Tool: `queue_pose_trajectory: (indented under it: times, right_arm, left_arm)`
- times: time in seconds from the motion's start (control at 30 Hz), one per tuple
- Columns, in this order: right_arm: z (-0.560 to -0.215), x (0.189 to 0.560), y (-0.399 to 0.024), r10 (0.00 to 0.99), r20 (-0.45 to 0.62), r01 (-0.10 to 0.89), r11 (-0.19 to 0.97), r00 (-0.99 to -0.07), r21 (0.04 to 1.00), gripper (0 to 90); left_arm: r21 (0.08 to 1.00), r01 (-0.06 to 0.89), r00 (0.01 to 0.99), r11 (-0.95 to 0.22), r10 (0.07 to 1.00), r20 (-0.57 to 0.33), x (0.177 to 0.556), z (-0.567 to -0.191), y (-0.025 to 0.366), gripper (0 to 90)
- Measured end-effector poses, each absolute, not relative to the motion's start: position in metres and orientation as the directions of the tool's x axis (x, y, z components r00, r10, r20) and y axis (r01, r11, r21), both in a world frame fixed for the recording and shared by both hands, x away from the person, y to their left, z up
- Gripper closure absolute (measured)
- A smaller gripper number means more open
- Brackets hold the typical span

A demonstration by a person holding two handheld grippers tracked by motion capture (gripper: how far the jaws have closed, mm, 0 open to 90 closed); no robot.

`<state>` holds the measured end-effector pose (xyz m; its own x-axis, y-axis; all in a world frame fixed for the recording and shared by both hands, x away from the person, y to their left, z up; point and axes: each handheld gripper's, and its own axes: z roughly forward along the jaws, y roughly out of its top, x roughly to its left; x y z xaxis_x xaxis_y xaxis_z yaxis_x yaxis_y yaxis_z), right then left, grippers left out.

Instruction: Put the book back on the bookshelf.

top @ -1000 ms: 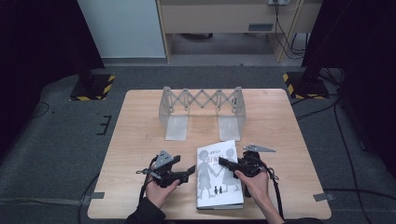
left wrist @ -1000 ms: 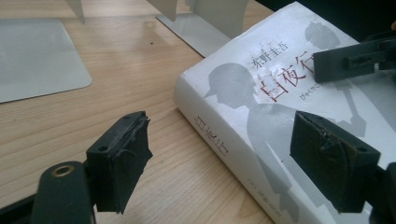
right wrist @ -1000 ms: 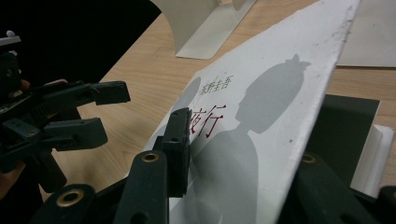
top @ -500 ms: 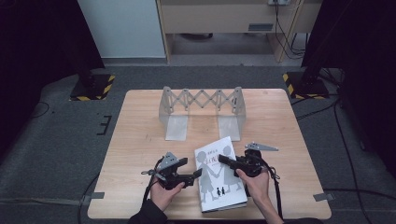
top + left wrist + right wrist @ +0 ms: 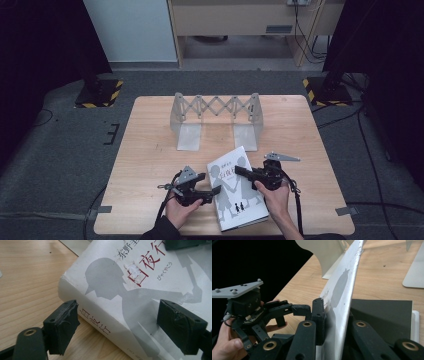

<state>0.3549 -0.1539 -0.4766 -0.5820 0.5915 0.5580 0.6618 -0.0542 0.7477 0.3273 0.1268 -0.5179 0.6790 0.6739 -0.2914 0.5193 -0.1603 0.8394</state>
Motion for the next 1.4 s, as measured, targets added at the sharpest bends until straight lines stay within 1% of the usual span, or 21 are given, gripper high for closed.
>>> queue_pose_trajectory:
  times: [0.1,0.17,0.23,0.27,0.37,0.47,0.53,0.63,0.8,0.87,1.03,1.2,1.4]
  right_arm:
    - [-0.475,0.352,-0.155,0.578,0.556,0.645,-0.065,-0.598,0.761,81.6]
    - [-0.472,0.35,-0.156,0.567,0.548,0.629,-0.068,-0.614,0.775,81.9]
    - [-0.471,0.35,-0.156,0.562,0.542,0.62,-0.064,-0.625,0.782,82.0]
    - [-0.469,0.35,-0.157,0.553,0.538,0.611,-0.065,-0.636,0.789,82.2]
    - [-0.469,0.349,-0.157,0.549,0.54,0.609,-0.071,-0.638,0.79,82.4]
    - [-0.469,0.349,-0.157,0.547,0.539,0.604,-0.075,-0.64,0.793,82.4]
    - [-0.47,0.349,-0.158,0.541,0.542,0.603,-0.079,-0.643,0.794,82.4]
    - [-0.47,0.35,-0.158,0.539,0.538,0.599,-0.075,-0.648,0.797,82.4]
    - [-0.47,0.349,-0.159,0.531,0.536,0.594,-0.074,-0.657,0.801,82.4]
    - [-0.469,0.349,-0.16,0.527,0.532,0.589,-0.072,-0.663,0.805,82.4]
    - [-0.469,0.35,-0.16,0.524,0.532,0.586,-0.076,-0.665,0.807,82.5]
    - [-0.47,0.351,-0.162,0.519,0.539,0.589,-0.081,-0.663,0.804,82.4]
    - [-0.475,0.354,-0.163,0.515,0.557,0.606,-0.088,-0.652,0.791,82.1]
  left_arm:
    - [0.841,0.526,0.68,-0.126,0.657,-0.327,0.327,-0.519,0.127,14.1]
    - [0.842,0.527,0.68,-0.12,0.653,-0.333,0.327,-0.519,0.127,11.3]
    - [0.845,0.523,0.683,-0.112,0.648,-0.337,0.327,-0.52,0.127,7.3]
    - [0.84,0.53,0.695,-0.114,0.627,-0.353,0.327,-0.522,0.124,3.7]
    - [0.841,0.529,0.702,-0.118,0.617,-0.355,0.325,-0.524,0.121,0.1]
    - [0.843,0.525,0.705,-0.117,0.615,-0.354,0.325,-0.524,0.12,0.0]
    - [0.836,0.537,0.7,-0.11,0.612,-0.368,0.325,-0.524,0.12,0.0]
    - [0.813,0.576,0.68,-0.084,0.602,-0.419,0.326,-0.527,0.121,0.0]
    - [0.807,0.583,0.679,-0.09,0.599,-0.424,0.324,-0.527,0.121,0.0]
    - [0.797,0.594,0.69,-0.112,0.58,-0.433,0.32,-0.529,0.119,0.1]
    - [0.786,0.609,0.686,-0.105,0.568,-0.455,0.32,-0.531,0.118,0.0]
    - [0.758,0.644,0.674,-0.099,0.543,-0.501,0.317,-0.535,0.113,0.0]
    - [0.758,0.647,0.673,-0.084,0.531,-0.515,0.317,-0.539,0.113,0.0]
